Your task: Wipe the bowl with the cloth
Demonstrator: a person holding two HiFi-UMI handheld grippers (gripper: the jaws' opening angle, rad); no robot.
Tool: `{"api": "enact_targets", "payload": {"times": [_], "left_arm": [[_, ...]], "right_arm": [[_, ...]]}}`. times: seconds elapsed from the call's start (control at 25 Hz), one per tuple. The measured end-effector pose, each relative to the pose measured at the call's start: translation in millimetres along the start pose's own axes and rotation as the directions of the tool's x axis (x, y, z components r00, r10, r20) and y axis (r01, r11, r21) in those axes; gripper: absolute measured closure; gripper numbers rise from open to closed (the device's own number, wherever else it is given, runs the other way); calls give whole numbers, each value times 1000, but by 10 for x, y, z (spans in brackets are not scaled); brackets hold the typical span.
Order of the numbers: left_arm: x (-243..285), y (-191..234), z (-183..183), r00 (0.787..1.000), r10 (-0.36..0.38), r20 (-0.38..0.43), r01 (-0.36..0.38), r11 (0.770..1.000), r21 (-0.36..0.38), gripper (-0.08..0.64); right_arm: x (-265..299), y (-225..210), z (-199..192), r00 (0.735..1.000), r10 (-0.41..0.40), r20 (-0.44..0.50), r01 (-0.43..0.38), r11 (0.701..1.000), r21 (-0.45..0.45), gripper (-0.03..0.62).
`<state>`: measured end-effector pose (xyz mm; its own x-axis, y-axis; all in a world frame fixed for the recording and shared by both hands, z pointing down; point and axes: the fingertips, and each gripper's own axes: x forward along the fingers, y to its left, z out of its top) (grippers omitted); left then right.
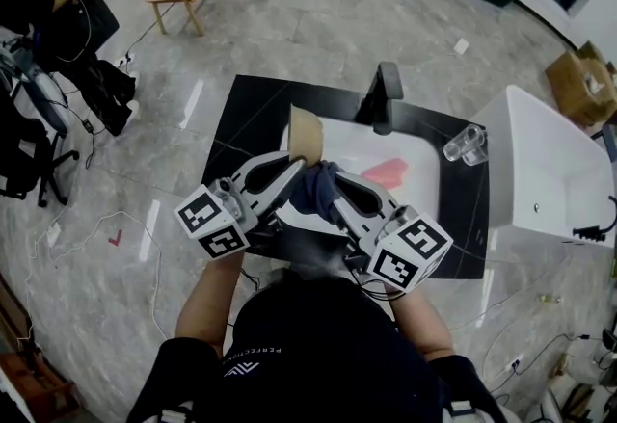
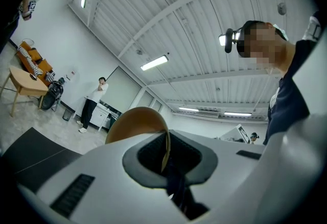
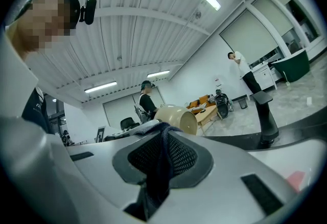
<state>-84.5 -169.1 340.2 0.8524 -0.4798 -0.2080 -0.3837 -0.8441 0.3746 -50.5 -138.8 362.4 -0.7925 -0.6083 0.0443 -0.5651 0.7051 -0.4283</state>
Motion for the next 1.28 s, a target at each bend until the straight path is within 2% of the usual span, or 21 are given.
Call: {"api": "enact_targets", "payload": {"times": [0.2, 0.44, 0.68, 1.28], "left_arm": [[-52, 16, -78, 1000, 20, -20, -20, 1000, 3, 541], [-113, 4, -84, 1000, 16, -8, -17, 1000, -13, 541], [-146, -177, -106, 997, -72, 9, 72, 994, -85, 541], [-94, -336, -231, 985, -163, -51, 157, 982, -101, 541]], "right_arm": [[-41, 11, 65, 1000, -8, 28, 8, 1000, -4, 534], [-173, -63, 295, 993, -39, 112, 41, 999, -12, 534], [-215, -129, 364, 988, -70, 137, 74, 997, -24, 534], [-205, -329, 345, 977, -153, 148, 164, 985, -62, 534]]}}
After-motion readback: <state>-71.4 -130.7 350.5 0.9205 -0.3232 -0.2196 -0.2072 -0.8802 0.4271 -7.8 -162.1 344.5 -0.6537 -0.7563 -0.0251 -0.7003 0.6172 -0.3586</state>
